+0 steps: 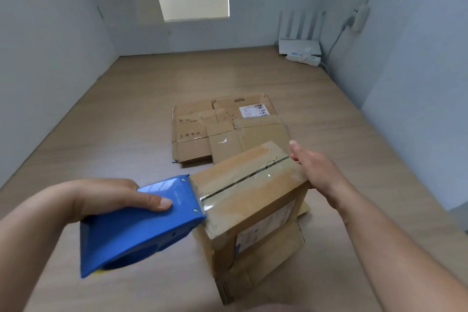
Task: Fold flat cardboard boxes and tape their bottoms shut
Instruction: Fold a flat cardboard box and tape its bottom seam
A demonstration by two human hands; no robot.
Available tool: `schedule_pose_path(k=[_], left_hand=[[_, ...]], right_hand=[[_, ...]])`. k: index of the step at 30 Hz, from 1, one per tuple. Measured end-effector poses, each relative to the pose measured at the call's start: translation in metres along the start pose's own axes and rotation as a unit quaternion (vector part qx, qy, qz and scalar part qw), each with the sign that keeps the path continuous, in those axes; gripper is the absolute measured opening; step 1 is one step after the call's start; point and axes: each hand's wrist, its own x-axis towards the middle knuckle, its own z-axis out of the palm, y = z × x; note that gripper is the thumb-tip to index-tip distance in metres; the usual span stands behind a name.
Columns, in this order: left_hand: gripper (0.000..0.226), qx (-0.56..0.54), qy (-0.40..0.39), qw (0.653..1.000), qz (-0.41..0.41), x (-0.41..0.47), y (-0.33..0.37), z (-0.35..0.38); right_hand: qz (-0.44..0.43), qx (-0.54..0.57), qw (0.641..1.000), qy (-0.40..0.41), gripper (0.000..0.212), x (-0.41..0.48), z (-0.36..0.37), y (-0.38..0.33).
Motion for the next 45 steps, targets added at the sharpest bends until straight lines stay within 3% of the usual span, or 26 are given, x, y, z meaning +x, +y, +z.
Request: schedule_pose_path(k=[4,7,11,18,22,29,36,39,45], left_hand=[[0.082,0.016,0.007,1.000,0.017,0.005,0.006,0.007],[0.083,0.031,0.029,0.999,0.022,0.018,0.014,0.020],[0.083,0.056,0.085,0.994,0.032,0.049,0.040,0.040],[0.084,0.061,0.065,0.996,0.012,0.065,0.063,0.038],[0.086,0.071,0.050,0.996,-0.007,0.062,0.067,0.037],[0.078,0.027,0.027,0.999,0.004,0.056,0.057,0.050],[0.078,-0.025,0.002,1.000,-0.008,0.029,0.044,0.031],[0.086,0.017,0.025,0.998,-0.050,0.028,0.043,0.034],[0.074,0.090,0.106,0.985,-0.102,0.067,0.059,0.054]], right_hand=[[-0.015,-0.081,0.996,0.015,0.032,-0.001,0.013,0.001],[-0.023,-0.070,0.994,0.085,0.033,-0.003,-0.003,0.007],[-0.007,-0.153,0.974,0.164,0.040,0.001,-0.033,0.022],[0.030,-0.109,0.984,0.138,0.042,0.009,-0.045,0.052],[0.058,-0.162,0.975,0.143,0.045,0.017,-0.041,0.051],[0.041,-0.117,0.979,0.159,0.044,0.012,-0.040,0.074],[0.020,-0.146,0.979,0.138,0.050,0.017,-0.041,0.078],[0.021,-0.139,0.981,0.137,0.050,0.020,-0.041,0.078],[0.015,-0.141,0.980,0.142,0.049,0.018,-0.039,0.077]])
